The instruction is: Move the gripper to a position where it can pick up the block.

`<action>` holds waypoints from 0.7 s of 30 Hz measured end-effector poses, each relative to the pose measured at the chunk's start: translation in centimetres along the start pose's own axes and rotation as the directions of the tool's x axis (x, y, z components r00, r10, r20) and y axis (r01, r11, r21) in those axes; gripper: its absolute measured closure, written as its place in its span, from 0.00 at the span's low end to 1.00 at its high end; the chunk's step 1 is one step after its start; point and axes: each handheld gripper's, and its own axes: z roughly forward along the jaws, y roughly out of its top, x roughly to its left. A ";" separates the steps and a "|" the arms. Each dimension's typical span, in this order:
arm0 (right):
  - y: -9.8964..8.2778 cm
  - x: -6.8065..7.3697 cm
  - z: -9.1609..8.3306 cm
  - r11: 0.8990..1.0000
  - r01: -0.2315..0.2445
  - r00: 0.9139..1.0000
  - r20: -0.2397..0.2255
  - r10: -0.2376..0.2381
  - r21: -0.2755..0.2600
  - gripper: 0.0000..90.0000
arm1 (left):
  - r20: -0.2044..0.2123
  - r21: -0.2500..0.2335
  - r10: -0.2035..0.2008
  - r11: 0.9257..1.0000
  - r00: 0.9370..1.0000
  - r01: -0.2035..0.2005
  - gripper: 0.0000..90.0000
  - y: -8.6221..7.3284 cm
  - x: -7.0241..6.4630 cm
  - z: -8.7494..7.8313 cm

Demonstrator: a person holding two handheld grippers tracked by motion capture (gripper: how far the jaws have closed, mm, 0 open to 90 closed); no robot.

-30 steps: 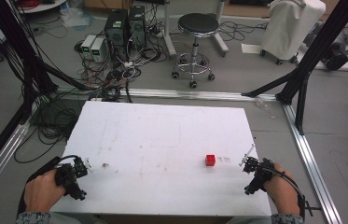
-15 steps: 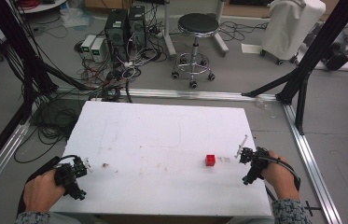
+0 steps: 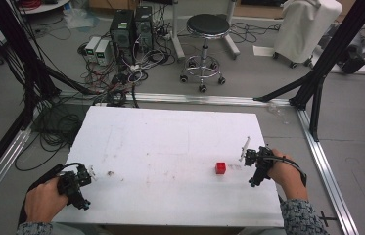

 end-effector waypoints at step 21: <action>5.3 -1.4 0.8 0.973 0.229 0.973 -0.032 -0.229 0.012 0.12 | 0.002 -0.007 -0.003 1.000 1.000 0.004 0.25 -0.2 0.0 0.0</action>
